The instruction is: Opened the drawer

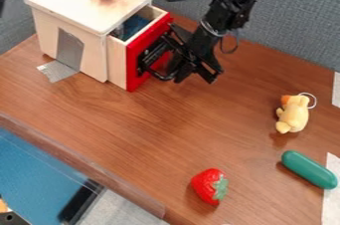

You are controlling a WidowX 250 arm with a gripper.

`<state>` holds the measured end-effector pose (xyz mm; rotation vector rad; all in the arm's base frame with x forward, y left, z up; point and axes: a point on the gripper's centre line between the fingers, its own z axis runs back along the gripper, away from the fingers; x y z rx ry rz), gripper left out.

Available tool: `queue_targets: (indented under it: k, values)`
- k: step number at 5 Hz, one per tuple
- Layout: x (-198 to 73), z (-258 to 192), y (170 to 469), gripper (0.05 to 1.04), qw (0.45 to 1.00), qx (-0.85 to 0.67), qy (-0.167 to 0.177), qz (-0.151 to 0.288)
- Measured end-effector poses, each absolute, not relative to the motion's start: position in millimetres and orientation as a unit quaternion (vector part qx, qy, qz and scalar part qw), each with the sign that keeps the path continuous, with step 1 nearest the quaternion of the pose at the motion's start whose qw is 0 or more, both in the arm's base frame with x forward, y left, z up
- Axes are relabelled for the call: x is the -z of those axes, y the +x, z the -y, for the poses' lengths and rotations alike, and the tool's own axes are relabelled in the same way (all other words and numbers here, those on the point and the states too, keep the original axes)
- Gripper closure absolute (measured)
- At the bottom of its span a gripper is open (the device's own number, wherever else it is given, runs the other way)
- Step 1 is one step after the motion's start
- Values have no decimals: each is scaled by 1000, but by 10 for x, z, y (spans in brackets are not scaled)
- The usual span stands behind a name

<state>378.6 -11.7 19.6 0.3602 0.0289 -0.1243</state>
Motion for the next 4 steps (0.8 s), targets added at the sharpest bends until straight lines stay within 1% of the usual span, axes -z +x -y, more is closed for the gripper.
queue_targets:
  k: [3, 4]
  values:
    - [-234, 531, 3733, 945, 980, 91, 177, -14]
    - [-234, 548, 3728, 945, 980, 91, 178, -14]
